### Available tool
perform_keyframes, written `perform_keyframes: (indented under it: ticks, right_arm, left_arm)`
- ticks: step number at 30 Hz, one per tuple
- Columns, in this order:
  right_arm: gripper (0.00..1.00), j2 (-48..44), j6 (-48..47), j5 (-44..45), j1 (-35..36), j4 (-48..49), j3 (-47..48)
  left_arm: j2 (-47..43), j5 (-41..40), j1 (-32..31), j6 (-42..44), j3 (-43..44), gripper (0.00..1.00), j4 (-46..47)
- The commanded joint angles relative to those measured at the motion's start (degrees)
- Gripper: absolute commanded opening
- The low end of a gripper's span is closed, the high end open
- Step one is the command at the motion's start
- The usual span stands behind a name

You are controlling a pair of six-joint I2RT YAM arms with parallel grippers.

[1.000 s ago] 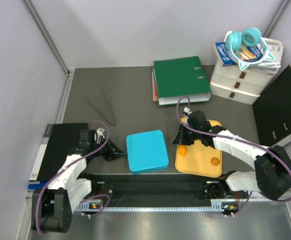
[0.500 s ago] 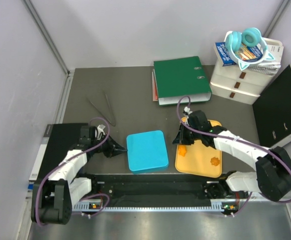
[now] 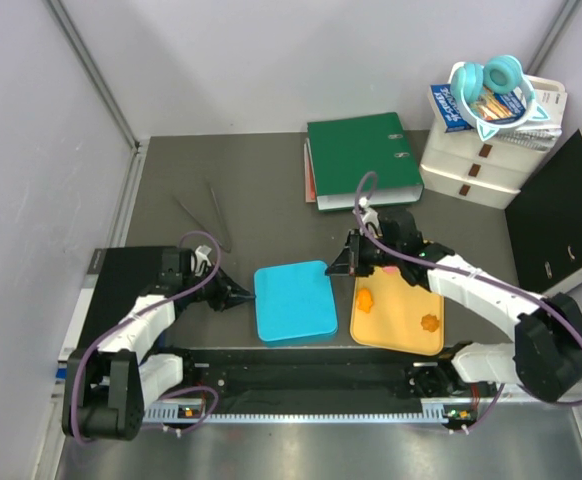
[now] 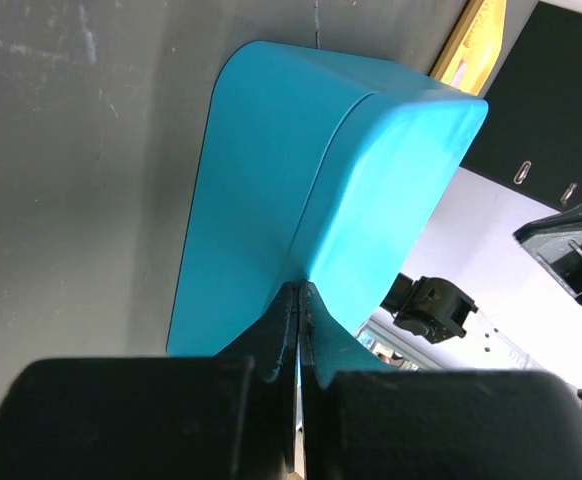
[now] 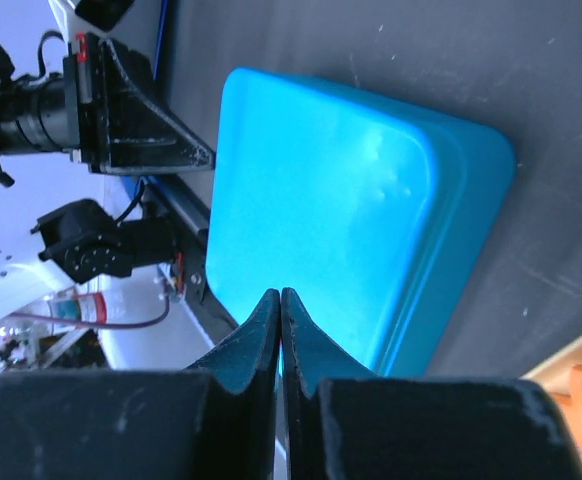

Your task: Pack the cookies

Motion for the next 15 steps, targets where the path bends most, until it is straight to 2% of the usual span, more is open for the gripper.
perform_keyframes:
  ticks: [1,7,15]
  right_arm:
    - [0.00,3.15,0.56,-5.81,1.39,4.83,3.31]
    - [0.00,6.93,0.82,-6.17,2.18,5.71,2.00]
    - [0.00,8.87,-1.28,-1.60,2.18,1.06,0.59]
  left_arm:
    - [0.22,0.44,-0.42,-0.04,2.01,0.00,2.95]
    - [0.40,0.18,-0.86,-0.48,1.75,0.00,3.65]
    - [0.84,0.53,-1.04,-0.66,2.10,0.00,4.18]
